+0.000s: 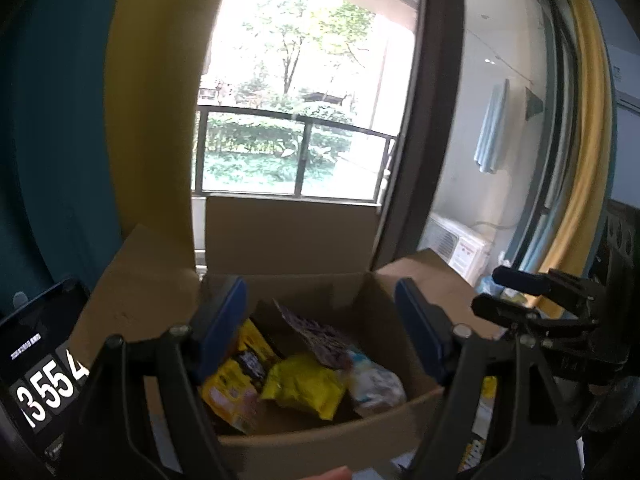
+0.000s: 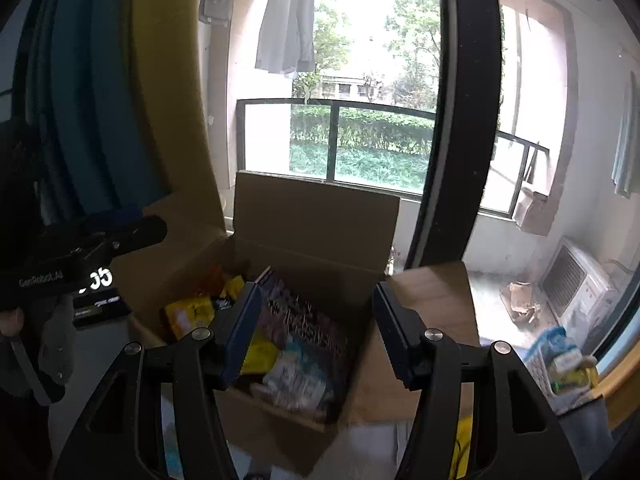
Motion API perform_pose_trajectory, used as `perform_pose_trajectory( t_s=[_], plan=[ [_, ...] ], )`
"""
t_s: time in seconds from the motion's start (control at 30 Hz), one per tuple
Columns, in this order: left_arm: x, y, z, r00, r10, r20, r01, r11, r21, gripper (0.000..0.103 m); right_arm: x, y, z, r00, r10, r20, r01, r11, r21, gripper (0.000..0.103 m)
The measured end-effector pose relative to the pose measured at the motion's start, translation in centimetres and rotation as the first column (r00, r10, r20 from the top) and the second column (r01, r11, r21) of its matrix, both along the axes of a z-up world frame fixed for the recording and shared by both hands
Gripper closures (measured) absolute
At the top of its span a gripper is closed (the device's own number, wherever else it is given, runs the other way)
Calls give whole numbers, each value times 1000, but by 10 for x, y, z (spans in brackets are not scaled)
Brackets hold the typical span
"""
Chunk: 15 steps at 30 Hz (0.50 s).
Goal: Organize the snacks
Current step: 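Move both tools back from the box toward the snacks on the table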
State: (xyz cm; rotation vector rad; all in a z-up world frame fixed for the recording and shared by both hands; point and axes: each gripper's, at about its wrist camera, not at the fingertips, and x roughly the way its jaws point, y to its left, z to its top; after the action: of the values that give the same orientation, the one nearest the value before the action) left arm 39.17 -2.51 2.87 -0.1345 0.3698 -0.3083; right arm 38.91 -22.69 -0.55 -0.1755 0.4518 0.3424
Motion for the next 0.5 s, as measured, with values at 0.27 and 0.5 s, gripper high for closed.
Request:
perform_pose_trajectory(
  t_s=[0.27,0.5],
  plan=[
    [-42,-23,1,999,-53,6,53,997,49,25,-42,-12,-10,1000,19,-18,-20,1000,-6,42],
    [-76,-29,-13,998,-50,-26,53,993,105,25,-61,-22,-34,996,33,-79,-32,999,16,42]
  ],
)
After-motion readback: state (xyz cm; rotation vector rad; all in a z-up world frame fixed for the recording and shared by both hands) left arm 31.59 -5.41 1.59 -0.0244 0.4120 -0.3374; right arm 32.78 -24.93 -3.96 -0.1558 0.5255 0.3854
